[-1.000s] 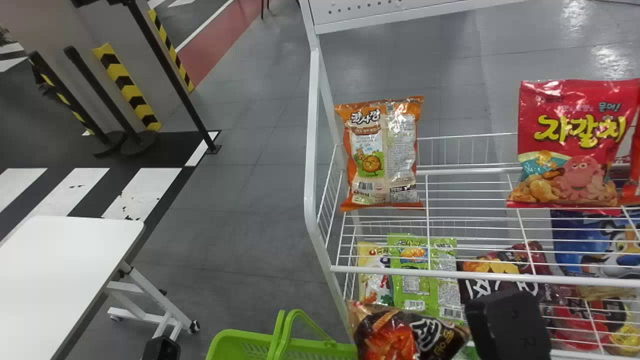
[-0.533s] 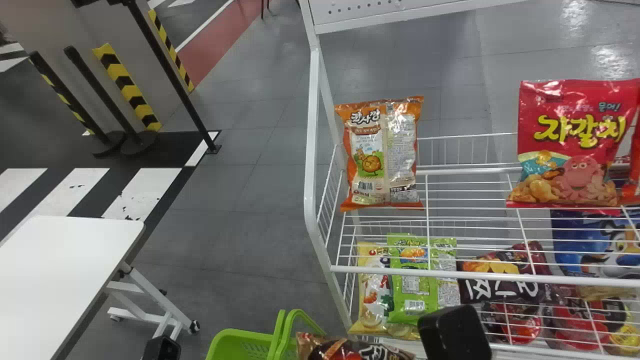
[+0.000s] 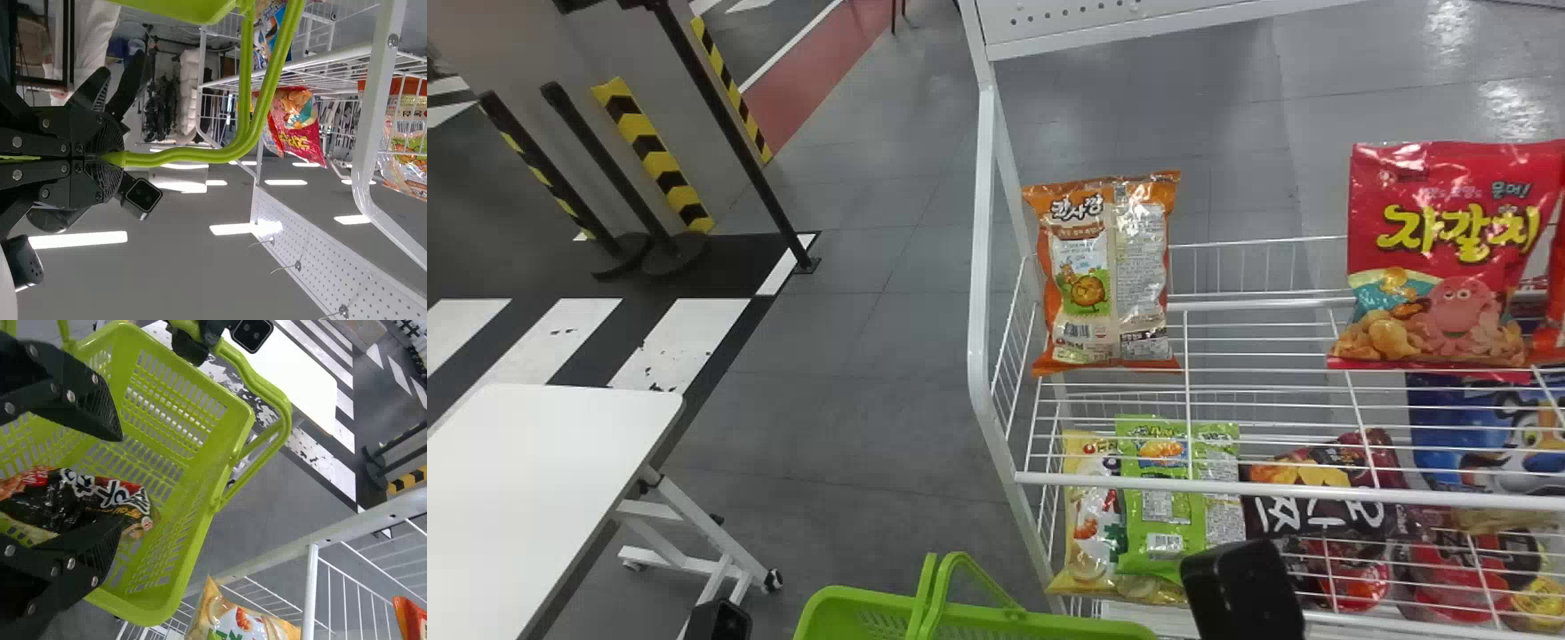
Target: Hold basket handle with left hand then pick spicy shrimp crackers with right hand and place into basket
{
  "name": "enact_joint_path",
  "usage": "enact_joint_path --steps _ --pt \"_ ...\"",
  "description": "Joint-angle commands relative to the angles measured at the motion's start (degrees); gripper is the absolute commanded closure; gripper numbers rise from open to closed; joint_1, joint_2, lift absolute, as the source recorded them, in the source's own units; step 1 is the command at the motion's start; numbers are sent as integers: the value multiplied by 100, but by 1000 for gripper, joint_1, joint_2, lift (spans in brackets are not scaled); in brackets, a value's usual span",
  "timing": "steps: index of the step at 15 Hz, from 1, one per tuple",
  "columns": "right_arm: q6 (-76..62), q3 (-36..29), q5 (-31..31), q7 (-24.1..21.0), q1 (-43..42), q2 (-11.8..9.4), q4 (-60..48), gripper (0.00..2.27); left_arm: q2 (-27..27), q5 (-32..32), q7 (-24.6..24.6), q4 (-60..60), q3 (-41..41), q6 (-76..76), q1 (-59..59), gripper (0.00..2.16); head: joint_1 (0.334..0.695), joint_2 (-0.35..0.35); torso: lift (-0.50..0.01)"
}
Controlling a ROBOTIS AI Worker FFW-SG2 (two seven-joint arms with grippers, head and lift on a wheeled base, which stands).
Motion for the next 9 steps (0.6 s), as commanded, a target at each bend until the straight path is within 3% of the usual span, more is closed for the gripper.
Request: enact_joint_path --steps 1,3,6,9 --pt "-742 -228 277 219 216 5 -112 63 0 0 -74 27 1 7 -5 2148 695 350 -10" --pt "-1216 -465 488 245 375 5 -121 76 0 0 -74 80 -7 7 -40 2148 695 350 -10" --pt "-3079 -685 1332 227 893 5 -41 87 0 0 -74 133 -43 7 -75 2148 695 350 -10" --pt "-4574 -1432 1385 227 1333 5 240 87 9 0 -74 194 -43 7 -84 2148 695 350 -10"
